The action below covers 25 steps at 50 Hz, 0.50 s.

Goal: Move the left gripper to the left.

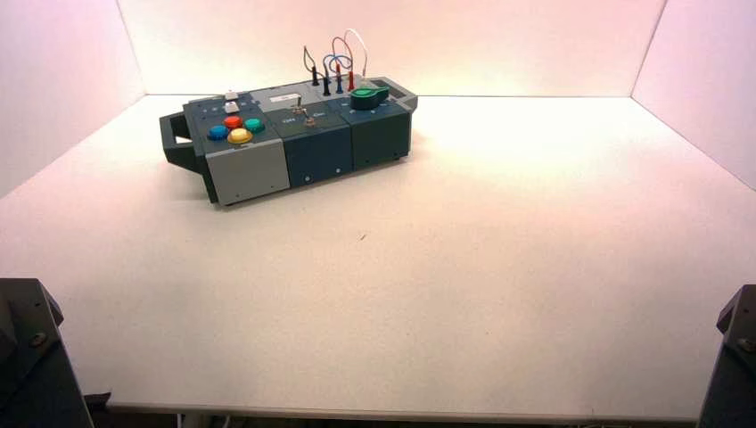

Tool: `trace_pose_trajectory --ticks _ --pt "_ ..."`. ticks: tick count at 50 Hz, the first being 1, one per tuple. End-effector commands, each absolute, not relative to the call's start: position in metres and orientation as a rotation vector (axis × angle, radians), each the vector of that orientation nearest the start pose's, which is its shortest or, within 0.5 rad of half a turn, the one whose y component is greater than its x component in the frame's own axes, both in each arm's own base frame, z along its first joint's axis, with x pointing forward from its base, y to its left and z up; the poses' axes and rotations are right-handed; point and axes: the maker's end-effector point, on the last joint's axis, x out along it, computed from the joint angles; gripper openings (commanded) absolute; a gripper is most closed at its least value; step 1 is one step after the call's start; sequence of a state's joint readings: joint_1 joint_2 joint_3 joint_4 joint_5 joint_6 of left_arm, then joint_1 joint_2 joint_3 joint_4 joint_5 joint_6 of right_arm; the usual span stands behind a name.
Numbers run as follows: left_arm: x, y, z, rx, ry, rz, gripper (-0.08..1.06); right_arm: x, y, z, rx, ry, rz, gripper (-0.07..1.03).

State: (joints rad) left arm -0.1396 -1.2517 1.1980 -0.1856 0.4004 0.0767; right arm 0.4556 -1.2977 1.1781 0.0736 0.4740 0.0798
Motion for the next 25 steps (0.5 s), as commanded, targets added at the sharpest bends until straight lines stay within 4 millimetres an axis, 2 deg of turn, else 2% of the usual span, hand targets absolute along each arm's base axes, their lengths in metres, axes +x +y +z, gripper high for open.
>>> trace_pose_trajectory --ticks 1,25 --pt "0.1979 -0.0399 0.2425 -0.083 0.334 -0.191 0.50 0.1710 0.0902 0.2536 0.083 0.352 0.458 0.33" --pt "0.1998 -0.0383 0.2412 -0.079 0.325 -0.182 0.50 0.1709 0.0903 0.2536 0.083 0.352 0.459 0.33"
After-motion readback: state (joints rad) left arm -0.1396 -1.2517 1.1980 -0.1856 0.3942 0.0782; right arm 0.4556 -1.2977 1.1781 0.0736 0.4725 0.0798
